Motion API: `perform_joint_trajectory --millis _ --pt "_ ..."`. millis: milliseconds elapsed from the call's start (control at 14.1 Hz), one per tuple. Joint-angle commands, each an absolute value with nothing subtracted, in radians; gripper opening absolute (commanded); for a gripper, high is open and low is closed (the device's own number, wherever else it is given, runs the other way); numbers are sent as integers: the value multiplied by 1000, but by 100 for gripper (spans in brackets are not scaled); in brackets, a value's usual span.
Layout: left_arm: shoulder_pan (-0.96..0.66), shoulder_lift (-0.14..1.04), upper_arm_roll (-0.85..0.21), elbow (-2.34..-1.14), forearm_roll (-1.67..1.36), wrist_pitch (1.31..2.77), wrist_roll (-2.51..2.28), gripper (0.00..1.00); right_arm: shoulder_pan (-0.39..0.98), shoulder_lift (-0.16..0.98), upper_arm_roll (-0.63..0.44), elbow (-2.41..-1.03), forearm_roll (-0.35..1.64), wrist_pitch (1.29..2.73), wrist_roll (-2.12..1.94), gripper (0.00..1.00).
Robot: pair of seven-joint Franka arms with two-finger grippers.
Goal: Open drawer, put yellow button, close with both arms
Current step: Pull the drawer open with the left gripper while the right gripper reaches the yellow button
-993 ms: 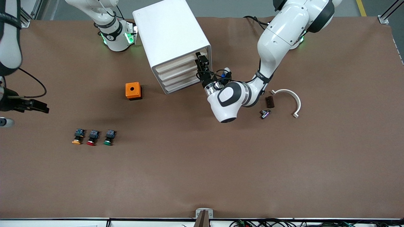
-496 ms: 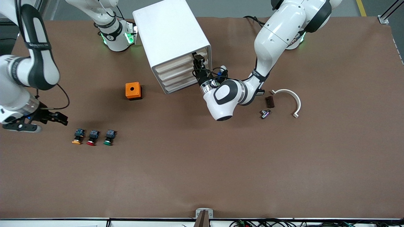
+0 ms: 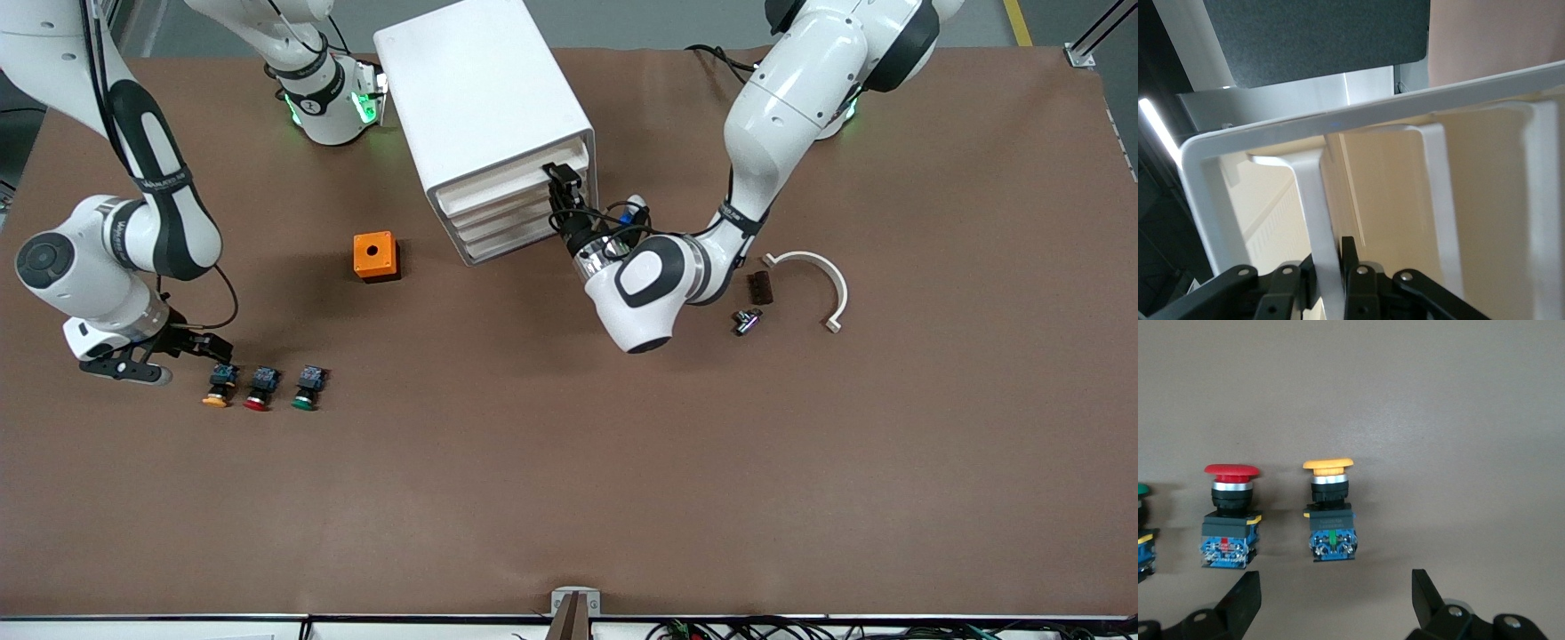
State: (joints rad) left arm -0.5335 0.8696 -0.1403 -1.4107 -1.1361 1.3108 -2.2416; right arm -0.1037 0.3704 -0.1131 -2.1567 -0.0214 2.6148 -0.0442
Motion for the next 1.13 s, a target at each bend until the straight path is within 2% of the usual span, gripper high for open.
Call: perform_joint_trajectory --millis 0,496,922,993,1064 --pt "-494 874 -110 -1385 -1163 1327 -2224 4 -100 422 -106 -2143 -18 2680 -26 100" --pt "-382 877 -109 -1330 -1164 1341 -2207 6 -98 485 -106 -2109 -18 2697 -32 100" --pt "-360 884 -94 -1328 -1163 1359 -2201 9 -109 528 -106 -2074 -18 2691 -40 100" --pt "-360 885 -95 -1328 -1163 1359 -2201 16 -107 529 -106 -2072 -18 2689 -40 100" --pt "-365 891 -95 -1328 -1161 1359 -2201 32 -104 529 -106 -2072 -20 2688 -41 90"
